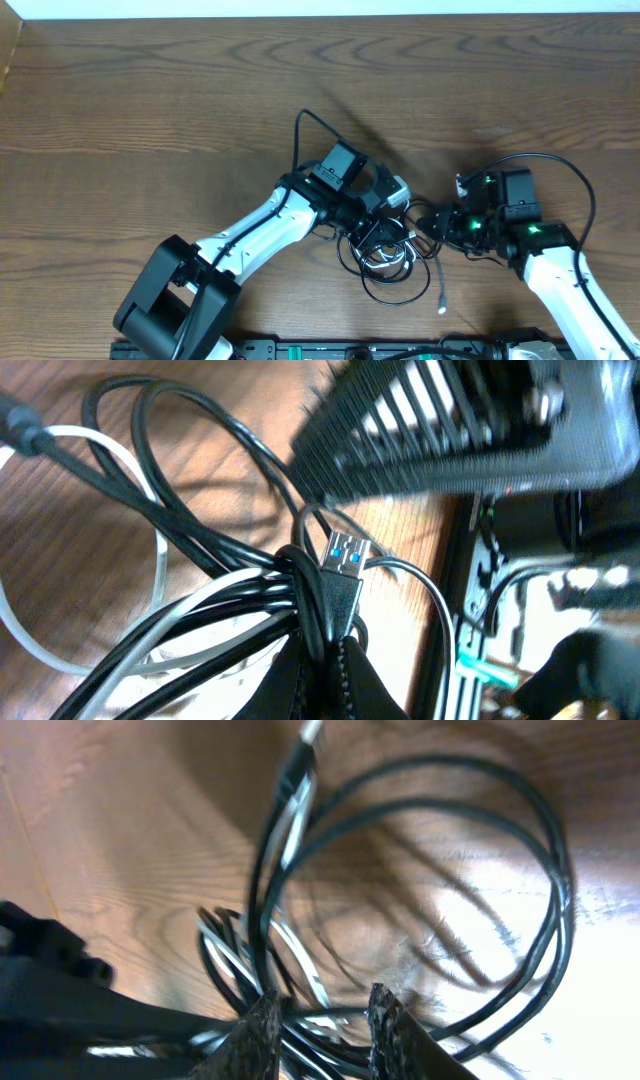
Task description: Untangle cables
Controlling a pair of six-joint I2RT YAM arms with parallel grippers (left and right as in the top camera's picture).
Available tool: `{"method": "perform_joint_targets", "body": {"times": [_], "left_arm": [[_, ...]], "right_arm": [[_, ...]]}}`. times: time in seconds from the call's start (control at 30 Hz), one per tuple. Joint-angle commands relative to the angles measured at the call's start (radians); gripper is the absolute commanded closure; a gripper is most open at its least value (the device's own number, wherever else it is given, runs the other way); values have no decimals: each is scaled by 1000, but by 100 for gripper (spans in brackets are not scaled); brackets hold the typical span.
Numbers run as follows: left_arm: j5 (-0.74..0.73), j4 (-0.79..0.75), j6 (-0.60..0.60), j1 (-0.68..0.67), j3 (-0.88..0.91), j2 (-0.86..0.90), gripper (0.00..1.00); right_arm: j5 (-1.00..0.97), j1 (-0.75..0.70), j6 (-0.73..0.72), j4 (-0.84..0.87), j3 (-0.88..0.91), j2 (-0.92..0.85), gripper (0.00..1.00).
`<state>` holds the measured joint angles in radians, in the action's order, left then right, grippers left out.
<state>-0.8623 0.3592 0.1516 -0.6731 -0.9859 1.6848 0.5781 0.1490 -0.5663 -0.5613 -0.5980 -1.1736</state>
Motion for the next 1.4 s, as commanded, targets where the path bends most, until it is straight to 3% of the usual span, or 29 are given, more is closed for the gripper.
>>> {"method": "perform_joint_targets", "body": {"times": [0.0, 0.2, 0.37, 0.5, 1.1, 1.37], "left_arm": [[-35, 1, 177, -24, 20, -24, 93], [5, -24, 252, -67, 20, -24, 93], [97, -43, 251, -95, 20, -24, 93], [97, -71, 251, -96, 20, -24, 93], [97, -82, 251, -96, 20, -24, 93], [96, -82, 247, -96, 20, -24, 93]], "right_arm": [[24, -37, 36, -21, -16, 24, 69], [48, -36, -78, -19, -15, 23, 67], [84, -26, -147, -64, -13, 23, 78], [83, -21, -202, -90, 2, 23, 80], [82, 5, -321, -132, 8, 23, 78], [64, 23, -339, -124, 8, 23, 84]]}}
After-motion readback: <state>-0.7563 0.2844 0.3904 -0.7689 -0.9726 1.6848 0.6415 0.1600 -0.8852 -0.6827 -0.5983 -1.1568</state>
